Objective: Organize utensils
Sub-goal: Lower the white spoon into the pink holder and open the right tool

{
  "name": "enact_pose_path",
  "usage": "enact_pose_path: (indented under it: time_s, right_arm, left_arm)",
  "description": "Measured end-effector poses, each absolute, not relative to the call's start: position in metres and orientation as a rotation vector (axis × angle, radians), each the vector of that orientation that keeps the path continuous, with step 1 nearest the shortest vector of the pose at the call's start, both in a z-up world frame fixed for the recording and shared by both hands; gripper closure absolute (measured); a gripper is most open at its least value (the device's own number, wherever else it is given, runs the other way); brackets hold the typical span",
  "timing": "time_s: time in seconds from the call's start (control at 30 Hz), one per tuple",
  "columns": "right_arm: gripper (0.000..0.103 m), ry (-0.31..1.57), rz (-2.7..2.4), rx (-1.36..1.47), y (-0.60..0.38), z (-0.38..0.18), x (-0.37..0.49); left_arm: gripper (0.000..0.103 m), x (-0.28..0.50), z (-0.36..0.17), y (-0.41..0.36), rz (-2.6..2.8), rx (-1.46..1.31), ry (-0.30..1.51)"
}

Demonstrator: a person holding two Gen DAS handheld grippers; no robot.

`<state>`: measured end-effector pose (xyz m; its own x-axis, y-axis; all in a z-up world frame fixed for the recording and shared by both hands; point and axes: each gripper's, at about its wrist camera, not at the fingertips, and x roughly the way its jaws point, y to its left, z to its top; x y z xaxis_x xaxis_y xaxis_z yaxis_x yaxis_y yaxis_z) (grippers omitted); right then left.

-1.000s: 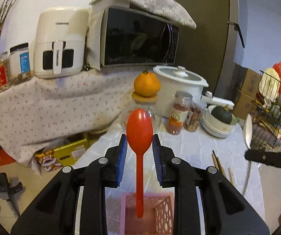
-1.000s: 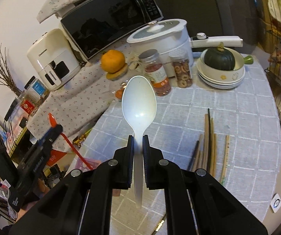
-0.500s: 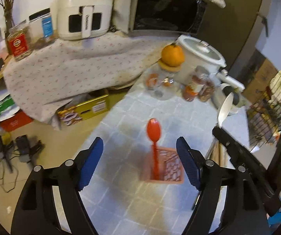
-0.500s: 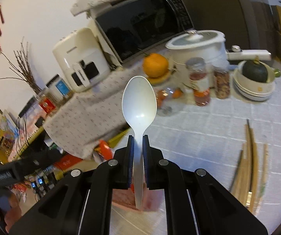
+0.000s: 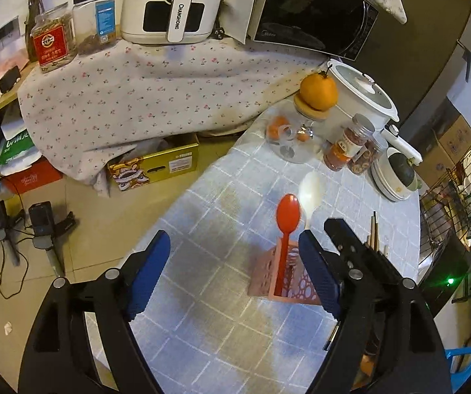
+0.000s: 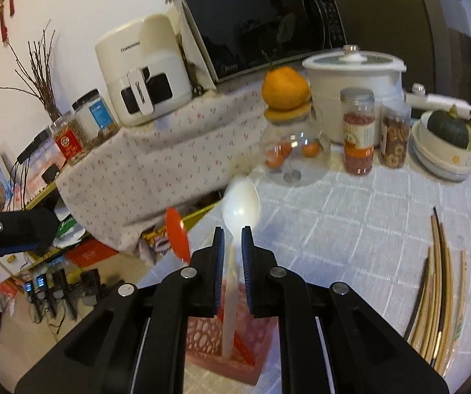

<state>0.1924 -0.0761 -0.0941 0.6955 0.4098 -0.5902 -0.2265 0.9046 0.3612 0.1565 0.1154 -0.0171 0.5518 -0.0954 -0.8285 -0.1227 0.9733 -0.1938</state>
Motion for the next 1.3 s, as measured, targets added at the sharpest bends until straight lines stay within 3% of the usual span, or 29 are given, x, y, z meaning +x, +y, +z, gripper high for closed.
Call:
enact_pose_path:
  time_s: [0.03, 0.07, 0.5, 0.7, 0.83, 1.07, 1.3]
  right_arm:
    - [0.071, 0.726, 0.365, 0.284, -0.08, -0.092, 0.191]
    - [0.069, 0.72, 0.359, 0.287, -0.083, -0.089, 0.189]
    - [0.069, 0.773, 0.283, 0.354, -0.135, -0.085, 0.19]
    - [0.069, 1.0, 0.234, 0.232, -0.147, -0.137, 0.218]
    - [0.071, 1.121, 0.291, 0.025, -0.121, -0.17, 0.238]
    - [0.075, 1.209, 0.514, -0.085, -0.1, -0.197, 0.273]
    - [0.084, 1.154, 0.689, -0.15, -0.093, -0.199, 0.255]
  left_arm:
    - [0.026, 0.156, -0.017, 0.115, 0.011, -0.248, 0.991]
    - [0.026, 0.157, -0.017, 0.114, 0.005, -0.249, 0.991]
    - [0.026, 0.163, -0.026, 0.111, -0.045, -0.306, 1.023]
    - [0.026, 0.165, -0.031, 0.108, -0.047, -0.305, 1.04]
    - [0.026, 0.168, -0.034, 0.117, -0.055, -0.381, 1.063]
    - [0.026, 0.174, -0.04, 0.132, -0.018, -0.413, 1.088]
    - [0.026, 0.182, -0.044, 0.13, -0.022, -0.415, 1.104]
